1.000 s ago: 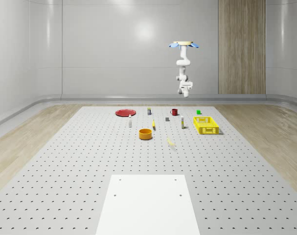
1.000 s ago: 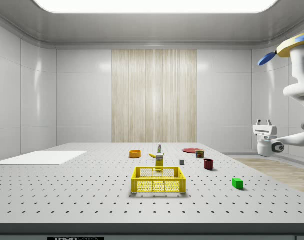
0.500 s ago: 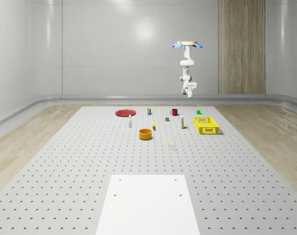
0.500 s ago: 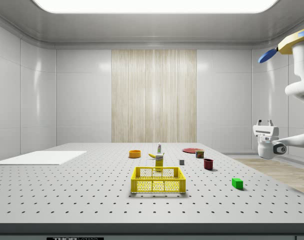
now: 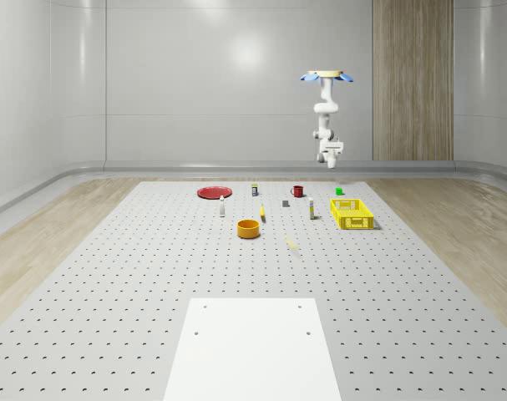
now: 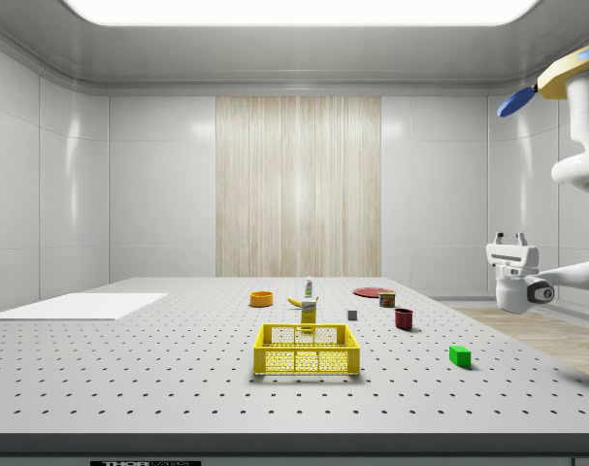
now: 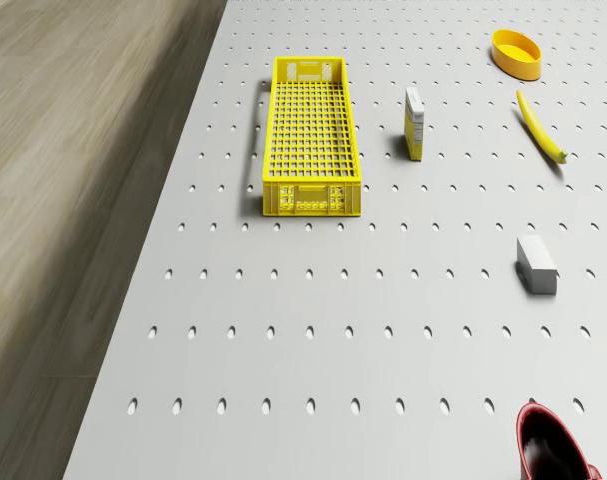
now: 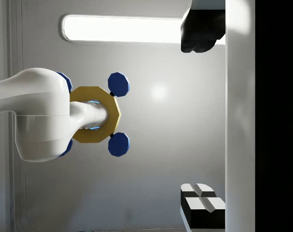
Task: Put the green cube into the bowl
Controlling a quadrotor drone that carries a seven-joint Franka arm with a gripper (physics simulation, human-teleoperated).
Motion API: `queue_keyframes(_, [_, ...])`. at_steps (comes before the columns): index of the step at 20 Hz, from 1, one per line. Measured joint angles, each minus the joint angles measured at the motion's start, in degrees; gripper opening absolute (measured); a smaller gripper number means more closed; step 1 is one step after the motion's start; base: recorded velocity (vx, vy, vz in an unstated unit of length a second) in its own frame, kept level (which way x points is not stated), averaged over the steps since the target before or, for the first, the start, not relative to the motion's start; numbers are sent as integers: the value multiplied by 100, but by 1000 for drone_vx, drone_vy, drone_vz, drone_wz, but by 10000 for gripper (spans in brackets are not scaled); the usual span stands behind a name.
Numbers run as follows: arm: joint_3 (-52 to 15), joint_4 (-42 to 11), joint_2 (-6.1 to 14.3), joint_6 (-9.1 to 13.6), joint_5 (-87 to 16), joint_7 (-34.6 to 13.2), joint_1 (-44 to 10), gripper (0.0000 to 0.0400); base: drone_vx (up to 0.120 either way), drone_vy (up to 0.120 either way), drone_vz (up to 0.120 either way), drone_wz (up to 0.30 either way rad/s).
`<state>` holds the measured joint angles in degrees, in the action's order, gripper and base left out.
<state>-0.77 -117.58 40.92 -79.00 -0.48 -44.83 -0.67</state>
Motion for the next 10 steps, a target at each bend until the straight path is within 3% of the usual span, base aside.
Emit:
queue_keyframes(7, [-111,-24,22,-31,-154,-20,-35,400,0,120,0,0])
queue_keyframes(10, [-215,-39,33,-46,-301,-39,-67,400,120,0,0,0])
